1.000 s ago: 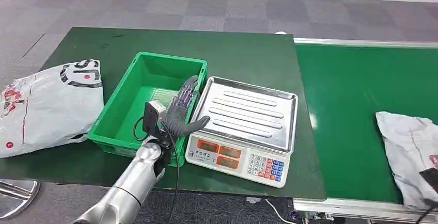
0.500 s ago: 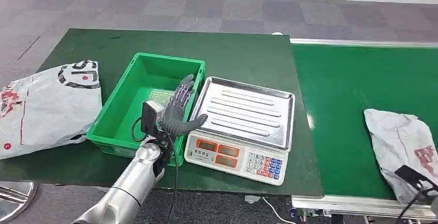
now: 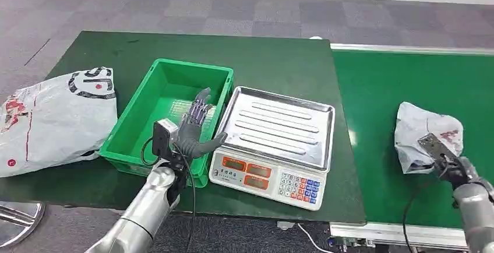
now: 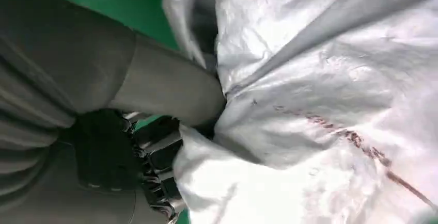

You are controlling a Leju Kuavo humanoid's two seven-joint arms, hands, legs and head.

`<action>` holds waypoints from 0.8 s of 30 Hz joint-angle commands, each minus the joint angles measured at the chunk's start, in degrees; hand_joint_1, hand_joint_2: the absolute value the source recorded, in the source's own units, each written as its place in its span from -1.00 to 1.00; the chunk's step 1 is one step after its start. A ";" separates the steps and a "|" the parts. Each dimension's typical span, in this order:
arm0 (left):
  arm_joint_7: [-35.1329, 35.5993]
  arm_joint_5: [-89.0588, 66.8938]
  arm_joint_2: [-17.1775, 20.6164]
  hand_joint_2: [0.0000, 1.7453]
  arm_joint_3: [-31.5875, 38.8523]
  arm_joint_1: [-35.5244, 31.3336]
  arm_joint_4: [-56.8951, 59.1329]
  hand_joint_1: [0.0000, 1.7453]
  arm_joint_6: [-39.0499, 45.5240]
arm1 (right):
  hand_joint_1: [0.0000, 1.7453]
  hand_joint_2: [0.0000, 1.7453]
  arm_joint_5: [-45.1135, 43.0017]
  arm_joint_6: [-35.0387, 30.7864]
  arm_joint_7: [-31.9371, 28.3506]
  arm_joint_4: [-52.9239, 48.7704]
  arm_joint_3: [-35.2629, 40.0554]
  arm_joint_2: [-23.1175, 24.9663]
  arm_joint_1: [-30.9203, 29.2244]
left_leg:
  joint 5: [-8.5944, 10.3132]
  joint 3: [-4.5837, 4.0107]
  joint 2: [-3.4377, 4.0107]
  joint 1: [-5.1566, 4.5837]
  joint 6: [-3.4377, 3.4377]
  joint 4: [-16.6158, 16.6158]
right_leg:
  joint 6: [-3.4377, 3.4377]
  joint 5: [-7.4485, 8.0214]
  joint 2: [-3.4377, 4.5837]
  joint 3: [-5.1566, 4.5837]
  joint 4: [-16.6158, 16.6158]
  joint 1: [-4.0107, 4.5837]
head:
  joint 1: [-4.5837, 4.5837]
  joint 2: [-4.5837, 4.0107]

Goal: Moved the parcel from conveyor to table for the left to box.

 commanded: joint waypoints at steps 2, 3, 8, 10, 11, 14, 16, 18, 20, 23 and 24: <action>0.30 -0.06 1.56 1.00 -0.82 -1.30 1.78 -1.00 -0.47 | 1.00 1.00 -4.31 -1.45 -3.18 -8.49 -7.77 4.72 -0.07 | -0.07 0.19 0.15 0.11 -0.23 -0.07 | -0.04 0.04 0.37 0.15 -0.14 0.06 | -0.02 0.00; 0.30 -0.15 1.35 1.00 -0.90 -1.59 2.08 -1.00 -0.65 | 1.00 1.00 -6.57 -2.12 -4.34 -11.55 -8.88 5.29 1.20 | -0.06 0.15 0.08 0.09 -0.20 -0.06 | -0.03 0.02 0.28 0.12 -0.12 0.05 | -0.02 0.00; 0.30 -0.32 0.76 1.00 -1.54 -2.58 2.57 -1.00 -1.58 | 1.00 1.00 -19.45 1.32 -9.92 -26.80 -12.39 8.96 5.97 | -0.05 0.07 -0.01 0.07 -0.22 -0.06 | -0.06 0.00 0.19 0.05 -0.07 0.02 | -0.02 0.00; 0.30 -0.32 0.42 1.00 -1.86 -2.54 2.11 -1.00 -2.01 | 1.00 1.00 -25.28 2.14 -13.54 -32.08 -13.30 10.92 7.30 | -0.07 0.08 0.05 0.08 -0.24 -0.05 | -0.07 0.00 0.26 0.03 -0.06 0.04 | 0.00 0.00; 0.30 -0.32 0.42 1.00 -1.86 -2.54 2.11 -1.00 -2.01 | 1.00 1.00 -25.28 2.14 -13.54 -32.08 -13.30 10.92 7.30 | -0.06 0.04 0.03 0.08 -0.21 -0.04 | -0.06 0.00 0.22 0.00 -0.06 0.04 | -0.02 0.00; 0.30 -0.32 0.03 1.00 -2.07 -2.71 2.24 -1.00 -1.99 | 1.00 1.00 -27.93 1.69 -15.76 -34.99 -12.99 12.04 7.64 | -0.05 0.03 -0.05 0.09 -0.21 -0.03 | -0.06 -0.01 0.14 -0.01 -0.06 0.05 | -0.02 0.00; 0.30 -0.56 -0.50 1.00 -2.30 -2.91 2.17 -1.00 -1.23 | 1.00 1.00 -29.94 0.41 -19.75 -37.90 -11.09 13.08 7.26 | -0.07 0.06 -0.02 0.11 -0.21 -0.03 | -0.10 -0.04 0.17 0.02 -0.08 0.06 | -0.02 0.00; 0.30 -1.15 -1.25 1.00 -2.82 -3.02 1.92 -1.00 0.70 | 1.00 1.00 -30.56 -1.95 -20.99 -40.44 -7.45 14.31 6.03 | -0.07 -0.05 0.10 0.03 -0.14 0.01 | -0.08 -0.03 0.22 -0.13 0.01 0.01 | -0.02 0.00; 0.30 -1.01 -1.35 1.00 -2.77 -3.03 1.75 -1.00 1.14 | 1.00 1.00 -30.48 -2.25 -21.38 -41.40 -5.66 14.33 5.92 | -0.09 -0.04 0.19 0.07 -0.19 0.02 | -0.09 -0.01 0.37 -0.15 0.00 0.03 | -0.02 0.00; 0.30 -1.24 -1.55 1.00 -2.74 -2.05 -1.65 -1.00 5.10 | 1.00 1.00 -29.47 -4.16 -24.08 -43.56 3.75 16.08 4.11 | -0.08 -0.03 0.23 0.05 -0.16 0.00 | -0.08 0.00 0.38 -0.15 0.00 0.02 | -0.02 0.00; 0.30 -1.77 -1.38 1.00 -2.47 -0.79 -5.66 -1.00 8.63 | 1.00 1.00 -27.84 -4.45 -22.84 -43.25 9.22 16.99 2.85 | -0.11 0.01 0.39 0.07 -0.22 0.00 | -0.10 0.03 0.59 -0.14 -0.02 0.04 | -0.02 0.00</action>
